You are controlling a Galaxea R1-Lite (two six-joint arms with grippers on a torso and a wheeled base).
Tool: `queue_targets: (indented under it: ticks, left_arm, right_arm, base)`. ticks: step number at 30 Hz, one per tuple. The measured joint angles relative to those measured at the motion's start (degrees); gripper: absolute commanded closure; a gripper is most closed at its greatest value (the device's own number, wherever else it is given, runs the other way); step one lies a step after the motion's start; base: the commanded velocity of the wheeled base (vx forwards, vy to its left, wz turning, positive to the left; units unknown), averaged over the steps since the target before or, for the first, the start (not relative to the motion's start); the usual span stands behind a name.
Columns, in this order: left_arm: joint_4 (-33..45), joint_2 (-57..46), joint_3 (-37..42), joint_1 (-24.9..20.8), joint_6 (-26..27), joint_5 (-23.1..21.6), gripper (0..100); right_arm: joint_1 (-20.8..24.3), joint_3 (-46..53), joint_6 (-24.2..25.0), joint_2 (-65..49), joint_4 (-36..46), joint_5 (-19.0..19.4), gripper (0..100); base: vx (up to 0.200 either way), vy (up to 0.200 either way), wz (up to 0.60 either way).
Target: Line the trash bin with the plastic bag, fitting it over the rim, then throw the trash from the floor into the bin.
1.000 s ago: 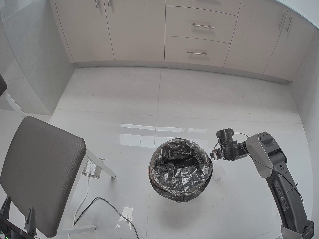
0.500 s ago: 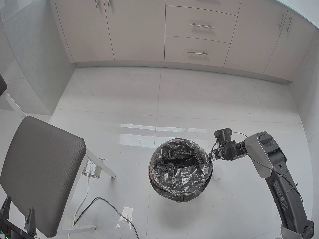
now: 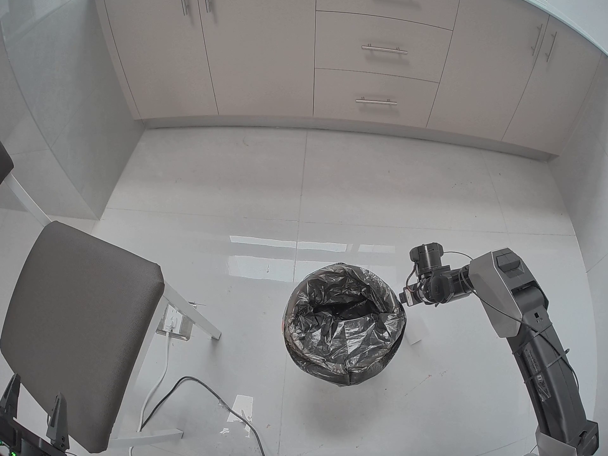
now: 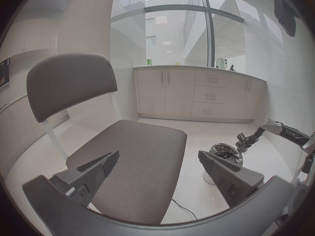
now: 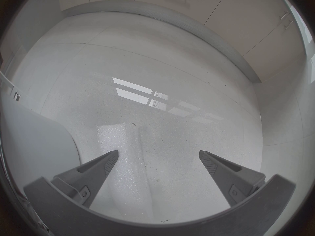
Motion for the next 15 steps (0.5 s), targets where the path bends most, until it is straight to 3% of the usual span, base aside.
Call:
queue_targets:
  ticks: [15]
  left_arm:
    - [-0.01, 0.05, 0.0, -0.05, 0.0, 0.0, 0]
  right_arm:
    - [-0.13, 0.02, 0.15, -1.46, 0.16, 0.0, 0]
  base:
    - [0.0, 0.0, 0.0]
